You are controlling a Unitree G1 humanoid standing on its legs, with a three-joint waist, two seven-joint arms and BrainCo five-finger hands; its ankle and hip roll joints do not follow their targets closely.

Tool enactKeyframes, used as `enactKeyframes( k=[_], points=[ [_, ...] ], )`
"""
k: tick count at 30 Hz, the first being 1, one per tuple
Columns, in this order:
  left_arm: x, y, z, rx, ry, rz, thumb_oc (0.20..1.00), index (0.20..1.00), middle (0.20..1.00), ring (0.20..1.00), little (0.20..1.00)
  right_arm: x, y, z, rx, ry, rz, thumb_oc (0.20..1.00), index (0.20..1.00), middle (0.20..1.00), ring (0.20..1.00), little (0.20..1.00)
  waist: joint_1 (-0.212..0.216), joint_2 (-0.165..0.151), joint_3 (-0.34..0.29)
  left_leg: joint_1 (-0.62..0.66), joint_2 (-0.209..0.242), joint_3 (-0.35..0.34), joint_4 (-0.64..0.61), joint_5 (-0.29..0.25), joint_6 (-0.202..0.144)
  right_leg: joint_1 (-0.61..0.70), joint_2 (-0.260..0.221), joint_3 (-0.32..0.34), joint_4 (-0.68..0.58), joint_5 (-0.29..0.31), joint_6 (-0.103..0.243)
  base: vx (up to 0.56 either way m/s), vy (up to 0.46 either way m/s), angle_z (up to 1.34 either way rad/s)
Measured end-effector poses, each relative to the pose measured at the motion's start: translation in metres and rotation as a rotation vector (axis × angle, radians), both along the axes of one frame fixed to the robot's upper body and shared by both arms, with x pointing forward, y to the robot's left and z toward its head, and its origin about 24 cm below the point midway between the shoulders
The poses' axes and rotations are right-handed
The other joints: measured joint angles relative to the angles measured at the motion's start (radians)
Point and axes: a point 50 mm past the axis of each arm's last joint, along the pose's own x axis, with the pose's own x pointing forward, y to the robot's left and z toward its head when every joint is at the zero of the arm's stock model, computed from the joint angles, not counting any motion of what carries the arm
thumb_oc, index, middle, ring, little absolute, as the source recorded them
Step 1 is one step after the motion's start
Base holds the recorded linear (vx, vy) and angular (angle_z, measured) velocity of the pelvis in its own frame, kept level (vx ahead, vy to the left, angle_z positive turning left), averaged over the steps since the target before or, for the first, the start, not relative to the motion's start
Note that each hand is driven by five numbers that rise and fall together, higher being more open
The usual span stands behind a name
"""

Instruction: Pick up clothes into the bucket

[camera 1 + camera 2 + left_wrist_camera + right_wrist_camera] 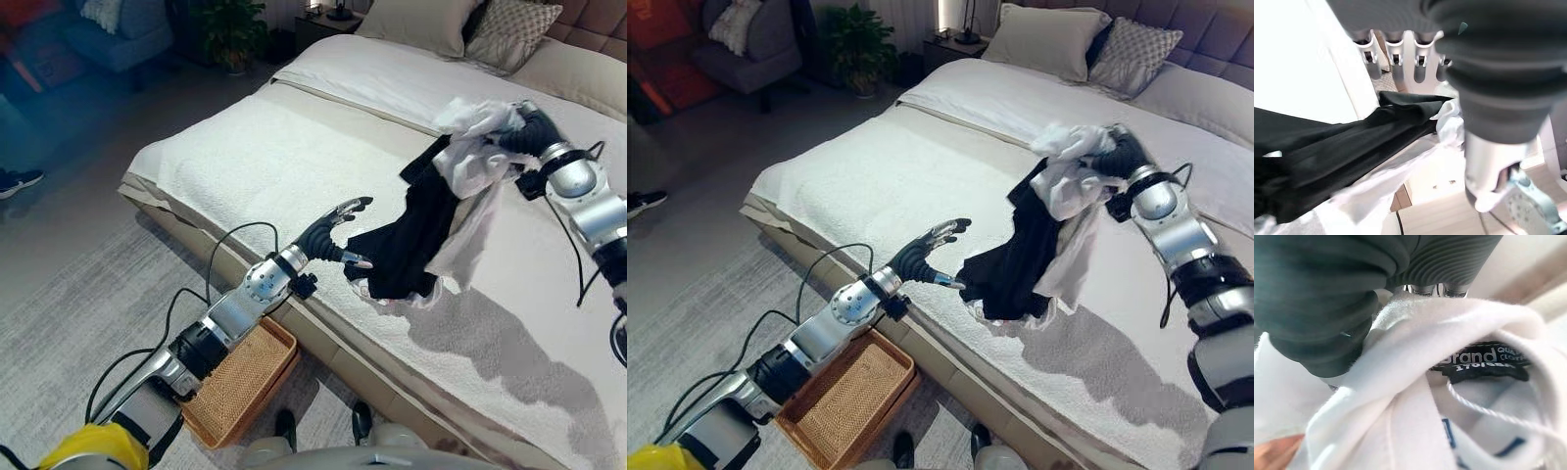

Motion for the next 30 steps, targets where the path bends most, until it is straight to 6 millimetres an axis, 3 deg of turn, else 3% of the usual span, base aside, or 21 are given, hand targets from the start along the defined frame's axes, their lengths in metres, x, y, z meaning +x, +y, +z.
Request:
enactKeyframes(
  k=[1, 2, 3, 4, 6, 7, 8, 9, 17, 30],
  points=[
    [0.0, 0.0, -0.001, 0.0, 0.004, 0.002, 1.0, 1.0, 1.0, 1.0, 1.0, 0.001, -0.002, 0.003, -0.004, -0.008, -0.018, 0.2, 0.2, 0.2, 0.2, 0.2, 0.004, -0.001, 0.0, 0.002, 0.0, -0.003, -0.001, 0.0, 0.0, 0.003, 0.0, -0.005, -0.003, 0.002, 0.0, 0.01, 0.004, 0.09],
    [-0.001, 0.001, -0.003, 0.0, 0.011, 0.006, 1.0, 1.0, 1.0, 1.0, 1.0, 0.002, -0.005, 0.009, -0.009, -0.026, -0.048, 0.507, 0.507, 0.507, 0.507, 0.507, 0.007, -0.001, -0.001, 0.003, 0.0, -0.009, -0.002, 0.0, 0.0, 0.007, 0.001, -0.01, -0.003, 0.002, 0.0, 0.01, 0.007, 0.1],
    [-0.001, 0.002, -0.005, 0.0, 0.018, 0.012, 1.0, 1.0, 1.0, 1.0, 1.0, 0.004, -0.004, 0.013, 0.004, -0.04, -0.066, 0.58, 0.58, 0.58, 0.58, 0.58, 0.005, -0.001, -0.001, 0.007, 0.001, -0.012, -0.003, 0.0, 0.0, 0.009, 0.001, -0.011, -0.003, 0.002, 0.0, 0.0, 0.007, 0.08],
    [-0.002, 0.003, -0.007, 0.0, 0.026, 0.014, 1.0, 1.0, 1.0, 1.0, 1.0, 0.005, -0.005, 0.016, 0.011, -0.054, -0.083, 1.0, 1.0, 1.0, 1.0, 1.0, 0.006, -0.001, -0.001, 0.01, 0.001, -0.015, -0.005, 0.0, 0.0, 0.013, 0.002, -0.012, -0.003, 0.001, 0.0, 0.0, 0.011, 0.09],
    [-0.003, 0.005, -0.01, 0.0, 0.038, 0.025, 1.0, 1.0, 1.0, 1.0, 1.0, 0.009, 0.002, 0.023, 0.016, -0.089, -0.09, 1.0, 1.0, 1.0, 1.0, 1.0, 0.006, -0.002, -0.001, 0.012, 0.0, -0.023, -0.005, 0.0, 0.0, 0.017, 0.002, -0.02, -0.003, 0.001, 0.0, -0.01, 0.007, 0.08],
    [-0.004, 0.005, -0.012, 0.0, 0.047, 0.028, 1.0, 1.0, 1.0, 1.0, 1.0, 0.012, 0.008, 0.028, 0.017, -0.11, -0.081, 0.586, 0.586, 0.586, 0.586, 0.586, 0.007, -0.002, -0.001, 0.012, 0.0, -0.023, -0.005, 0.0, 0.0, 0.017, 0.001, -0.02, -0.003, 0.001, 0.0, 0.0, 0.0, 0.0],
    [-0.005, 0.005, -0.014, -0.001, 0.053, 0.03, 1.0, 1.0, 1.0, 1.0, 1.0, 0.013, 0.01, 0.03, 0.02, -0.12, -0.078, 0.511, 0.511, 0.511, 0.511, 0.511, 0.008, -0.003, -0.002, 0.012, -0.001, -0.024, -0.005, 0.0, 0.0, 0.018, 0.001, -0.021, -0.003, 0.001, 0.0, -0.01, 0.006, 0.03],
    [-0.006, 0.005, -0.016, -0.004, 0.065, 0.033, 1.0, 1.0, 1.0, 1.0, 1.0, 0.014, 0.012, 0.034, 0.025, -0.132, -0.08, 0.2, 0.2, 0.2, 0.2, 0.2, 0.01, -0.005, -0.003, 0.011, -0.001, -0.026, -0.005, 0.0, 0.0, 0.018, 0.001, -0.023, -0.003, 0.001, 0.0, 0.0, 0.003, 0.04],
    [-0.01, 0.006, -0.025, -0.006, 0.104, 0.045, 1.0, 1.0, 1.0, 1.0, 1.0, 0.022, 0.027, 0.024, 0.039, -0.108, -0.062, 0.2, 0.2, 0.2, 0.2, 0.2, 0.009, -0.021, -0.015, 0.01, -0.005, -0.034, -0.005, 0.0, 0.001, 0.021, -0.002, -0.03, -0.003, 0.0, 0.0, 0.0, 0.001, 0.02],
    [-0.009, 0.006, -0.027, -0.002, 0.109, 0.053, 1.0, 1.0, 1.0, 1.0, 1.0, 0.023, 0.029, 0.025, 0.036, -0.107, -0.047, 0.2, 0.2, 0.2, 0.2, 0.2, 0.003, -0.02, -0.017, 0.011, -0.008, -0.038, -0.002, 0.003, 0.004, 0.024, -0.004, -0.032, -0.003, 0.0, 0.0, 0.0, -0.001, 0.0]
  ],
)
